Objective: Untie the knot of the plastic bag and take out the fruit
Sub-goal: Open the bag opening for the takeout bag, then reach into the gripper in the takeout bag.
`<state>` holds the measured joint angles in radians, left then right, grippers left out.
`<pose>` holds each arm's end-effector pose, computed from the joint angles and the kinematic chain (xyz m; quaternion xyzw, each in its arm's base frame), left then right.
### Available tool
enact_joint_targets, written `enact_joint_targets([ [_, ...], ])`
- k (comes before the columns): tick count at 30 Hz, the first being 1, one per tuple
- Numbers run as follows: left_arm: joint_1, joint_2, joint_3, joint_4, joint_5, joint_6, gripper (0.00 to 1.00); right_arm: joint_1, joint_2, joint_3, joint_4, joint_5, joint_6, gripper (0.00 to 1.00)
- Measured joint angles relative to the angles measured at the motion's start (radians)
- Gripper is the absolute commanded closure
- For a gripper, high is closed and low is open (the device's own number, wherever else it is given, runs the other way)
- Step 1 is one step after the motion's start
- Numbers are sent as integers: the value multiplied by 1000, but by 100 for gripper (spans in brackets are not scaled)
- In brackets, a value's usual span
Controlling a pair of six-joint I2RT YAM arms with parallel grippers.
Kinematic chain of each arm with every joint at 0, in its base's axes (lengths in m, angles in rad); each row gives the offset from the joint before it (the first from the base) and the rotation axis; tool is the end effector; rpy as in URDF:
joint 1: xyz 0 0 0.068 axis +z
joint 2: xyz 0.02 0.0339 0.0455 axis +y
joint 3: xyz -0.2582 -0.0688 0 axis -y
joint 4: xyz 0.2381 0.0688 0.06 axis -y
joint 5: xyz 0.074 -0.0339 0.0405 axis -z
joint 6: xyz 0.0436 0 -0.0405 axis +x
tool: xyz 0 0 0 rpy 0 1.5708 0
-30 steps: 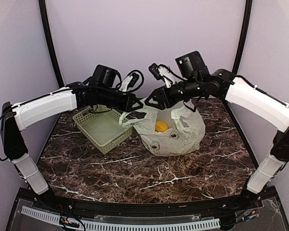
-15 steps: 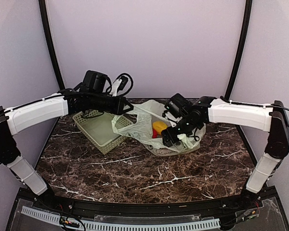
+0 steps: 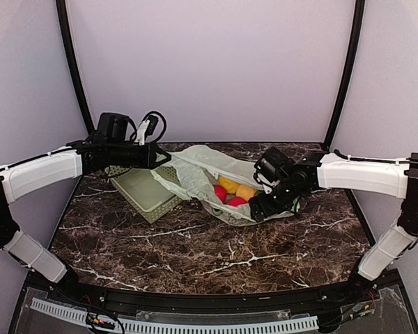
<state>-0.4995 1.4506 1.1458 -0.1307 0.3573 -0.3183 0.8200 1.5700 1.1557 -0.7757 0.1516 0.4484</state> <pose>0.2897 -0.1754 0.3072 0.1702 0.8177 -0.3478 0.4259 0.2132 0.2188 0.2221 -0.1668 0.9649 0.0519 0.1961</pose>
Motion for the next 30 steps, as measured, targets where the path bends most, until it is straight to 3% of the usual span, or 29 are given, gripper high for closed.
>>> enact_joint_targets([
  [5,5,-10,-47,63,79,0,99,8,-30,37,28,-12,-31,8],
  [11,6,-11,-103,103,154,-3,99,17,-47,110,142,-59,-89,41],
  [13,2,-12,-114,116,167,-6,99,18,-30,135,176,-84,-97,45],
  [22,-7,-42,-150,166,185,-32,99,18,174,206,243,-110,-130,47],
  [30,-9,-77,-159,167,142,-39,99,21,185,127,195,-156,-109,36],
])
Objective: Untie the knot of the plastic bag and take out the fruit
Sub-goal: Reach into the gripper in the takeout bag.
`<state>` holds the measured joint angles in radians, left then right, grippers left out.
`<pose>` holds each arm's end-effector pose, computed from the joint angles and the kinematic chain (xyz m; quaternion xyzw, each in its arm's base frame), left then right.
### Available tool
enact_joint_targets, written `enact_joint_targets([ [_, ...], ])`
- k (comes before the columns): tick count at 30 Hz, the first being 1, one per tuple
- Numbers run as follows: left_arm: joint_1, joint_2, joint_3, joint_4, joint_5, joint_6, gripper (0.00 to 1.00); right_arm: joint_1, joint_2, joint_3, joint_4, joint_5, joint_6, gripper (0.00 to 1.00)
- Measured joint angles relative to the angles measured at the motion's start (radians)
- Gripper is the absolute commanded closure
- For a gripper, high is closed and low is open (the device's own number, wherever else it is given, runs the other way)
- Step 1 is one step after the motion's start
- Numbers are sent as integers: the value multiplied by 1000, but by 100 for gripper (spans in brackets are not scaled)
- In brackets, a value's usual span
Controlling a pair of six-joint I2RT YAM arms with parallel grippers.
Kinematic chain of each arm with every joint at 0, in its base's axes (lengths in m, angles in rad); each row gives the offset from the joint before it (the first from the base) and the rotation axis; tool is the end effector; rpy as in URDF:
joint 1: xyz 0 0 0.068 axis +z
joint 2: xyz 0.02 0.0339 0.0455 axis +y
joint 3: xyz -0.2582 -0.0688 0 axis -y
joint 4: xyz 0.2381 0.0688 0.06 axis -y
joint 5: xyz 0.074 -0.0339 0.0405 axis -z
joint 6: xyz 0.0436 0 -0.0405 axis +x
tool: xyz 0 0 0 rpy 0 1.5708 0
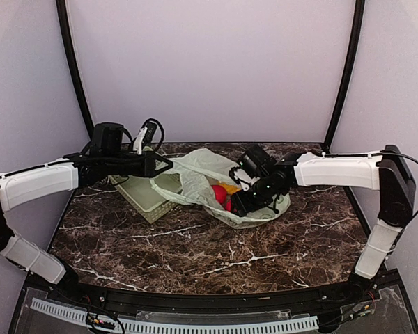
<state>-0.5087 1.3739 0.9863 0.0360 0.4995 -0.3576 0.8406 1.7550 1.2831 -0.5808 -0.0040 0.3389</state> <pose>0.2676 -0.1731 0.2936 0.2011 0.7815 -0.4168 0.4185 0.2433 0.2720 0.2104 -0.2404 0.9363 0.1441 0.2118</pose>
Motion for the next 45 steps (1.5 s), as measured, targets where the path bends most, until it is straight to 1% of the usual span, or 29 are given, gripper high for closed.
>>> enact_joint_targets([
  [7,0,-2,-6,-1,-37,-1,99,57,-69,-144,-55,-70,46,36],
  [12,0,-2,-23,1,-30,2,99,71,-98,-154,-75,-77,68,28],
  [14,0,-2,-31,2,-17,6,99,71,-106,-135,-85,-66,71,25],
  [20,0,-2,-46,5,37,10,99,50,-90,-19,-86,-31,72,20],
  [28,0,-21,-73,12,58,10,99,-15,42,91,-70,-2,79,16],
  [31,0,-21,-74,17,61,10,99,-25,85,122,-67,-4,78,16],
  [36,0,-21,-80,21,61,10,99,-34,139,163,-67,-11,78,13],
  [38,0,-21,-84,23,61,10,99,-38,154,175,-68,-11,78,13],
  [45,0,-26,-87,26,61,6,99,-45,202,216,-74,-23,73,20],
])
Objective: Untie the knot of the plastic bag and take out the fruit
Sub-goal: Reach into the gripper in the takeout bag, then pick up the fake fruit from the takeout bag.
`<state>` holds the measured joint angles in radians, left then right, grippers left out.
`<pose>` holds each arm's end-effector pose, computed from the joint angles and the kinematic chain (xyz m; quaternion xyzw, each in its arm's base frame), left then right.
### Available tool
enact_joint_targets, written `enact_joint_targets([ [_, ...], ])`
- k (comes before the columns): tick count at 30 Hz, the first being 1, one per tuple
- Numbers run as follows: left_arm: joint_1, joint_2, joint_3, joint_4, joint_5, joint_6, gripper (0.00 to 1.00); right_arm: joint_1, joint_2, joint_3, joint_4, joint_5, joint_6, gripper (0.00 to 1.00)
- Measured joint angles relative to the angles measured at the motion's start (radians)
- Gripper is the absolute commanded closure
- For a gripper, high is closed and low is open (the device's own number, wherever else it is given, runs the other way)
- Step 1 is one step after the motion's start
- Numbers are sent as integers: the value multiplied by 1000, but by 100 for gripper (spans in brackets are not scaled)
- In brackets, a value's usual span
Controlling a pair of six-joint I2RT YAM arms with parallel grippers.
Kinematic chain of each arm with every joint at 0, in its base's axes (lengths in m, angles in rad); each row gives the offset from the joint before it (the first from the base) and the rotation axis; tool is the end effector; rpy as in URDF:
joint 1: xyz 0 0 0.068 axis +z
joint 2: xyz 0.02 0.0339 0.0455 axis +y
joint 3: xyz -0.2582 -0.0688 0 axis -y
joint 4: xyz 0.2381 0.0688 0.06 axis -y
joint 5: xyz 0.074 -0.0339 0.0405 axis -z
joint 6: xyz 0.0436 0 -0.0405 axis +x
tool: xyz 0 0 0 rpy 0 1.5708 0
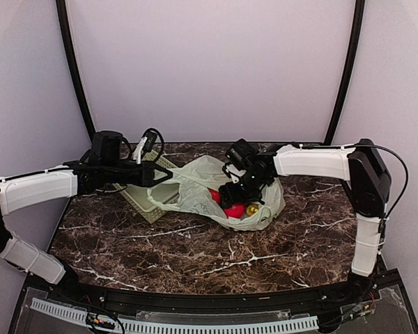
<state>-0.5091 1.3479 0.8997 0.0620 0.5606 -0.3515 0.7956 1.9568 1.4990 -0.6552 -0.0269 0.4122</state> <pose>0.2561 -0.1695 0.2744 0.2167 0.7826 -0.4324 0.3918 0.2856 0.2932 0.1958 -0.1885 0.9554 0.1396 0.1793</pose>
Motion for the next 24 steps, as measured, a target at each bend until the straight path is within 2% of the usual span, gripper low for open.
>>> enact_joint_targets([
  [10,0,-8,0,17,-1,-2,99,0,21,6,-13,3,8,50],
  [15,0,-8,0,16,-5,-3,99,0,-18,-21,16,-12,-4,51],
  [24,0,-8,0,10,-43,-19,99,-3,-258,-130,122,-148,-51,51],
])
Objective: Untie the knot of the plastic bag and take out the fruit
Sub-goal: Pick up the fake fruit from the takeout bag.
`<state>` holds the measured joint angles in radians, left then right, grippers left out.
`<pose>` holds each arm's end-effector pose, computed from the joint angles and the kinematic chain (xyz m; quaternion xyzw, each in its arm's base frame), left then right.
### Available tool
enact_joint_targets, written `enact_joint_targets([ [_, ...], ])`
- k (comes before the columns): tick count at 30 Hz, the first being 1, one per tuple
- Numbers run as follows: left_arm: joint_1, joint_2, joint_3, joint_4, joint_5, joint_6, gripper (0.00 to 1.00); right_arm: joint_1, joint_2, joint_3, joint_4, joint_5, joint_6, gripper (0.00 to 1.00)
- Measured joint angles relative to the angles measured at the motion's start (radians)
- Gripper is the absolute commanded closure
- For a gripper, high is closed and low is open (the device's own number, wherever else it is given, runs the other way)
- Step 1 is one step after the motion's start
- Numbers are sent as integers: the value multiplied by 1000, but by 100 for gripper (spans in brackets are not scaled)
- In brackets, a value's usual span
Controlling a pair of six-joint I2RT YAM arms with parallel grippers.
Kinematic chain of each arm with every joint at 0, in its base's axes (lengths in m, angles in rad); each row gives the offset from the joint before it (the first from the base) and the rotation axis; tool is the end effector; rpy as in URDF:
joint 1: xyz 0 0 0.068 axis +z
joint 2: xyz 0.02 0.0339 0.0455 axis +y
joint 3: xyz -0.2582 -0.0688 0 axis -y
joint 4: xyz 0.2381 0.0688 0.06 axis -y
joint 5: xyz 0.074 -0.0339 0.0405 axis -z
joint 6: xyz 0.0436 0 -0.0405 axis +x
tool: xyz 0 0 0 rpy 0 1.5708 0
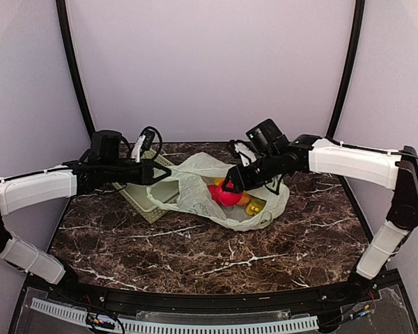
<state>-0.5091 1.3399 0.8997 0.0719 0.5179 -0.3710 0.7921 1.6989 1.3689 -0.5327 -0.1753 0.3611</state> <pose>0.2569 -0.1681 0.2774 0.1995 0.7852 -0.4240 0.4048 0.2571 0.2714 0.2604 -0.2295 0.9063 0.2571 0.2448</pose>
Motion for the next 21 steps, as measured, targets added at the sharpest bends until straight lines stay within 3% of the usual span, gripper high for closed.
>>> enact_joint_targets([
  [8,0,0,0,0,-19,-20,99,0,-112,-32,134,-169,-26,50],
  [10,0,0,1,-1,-27,-22,87,0,-125,-42,161,-206,-28,50],
  [12,0,0,4,-14,-43,-19,65,0,-141,-51,190,-238,-29,49],
  [13,0,0,7,-24,-52,-14,47,0,-151,-54,205,-253,-30,49],
  [15,0,-18,13,-50,-76,-4,30,0,-172,-60,232,-274,-31,48],
  [17,0,-47,14,-60,-89,7,22,0,-195,-61,261,-285,-32,48],
  [21,-1,-158,42,-85,-108,31,16,-4,-221,-61,320,-301,-31,49],
])
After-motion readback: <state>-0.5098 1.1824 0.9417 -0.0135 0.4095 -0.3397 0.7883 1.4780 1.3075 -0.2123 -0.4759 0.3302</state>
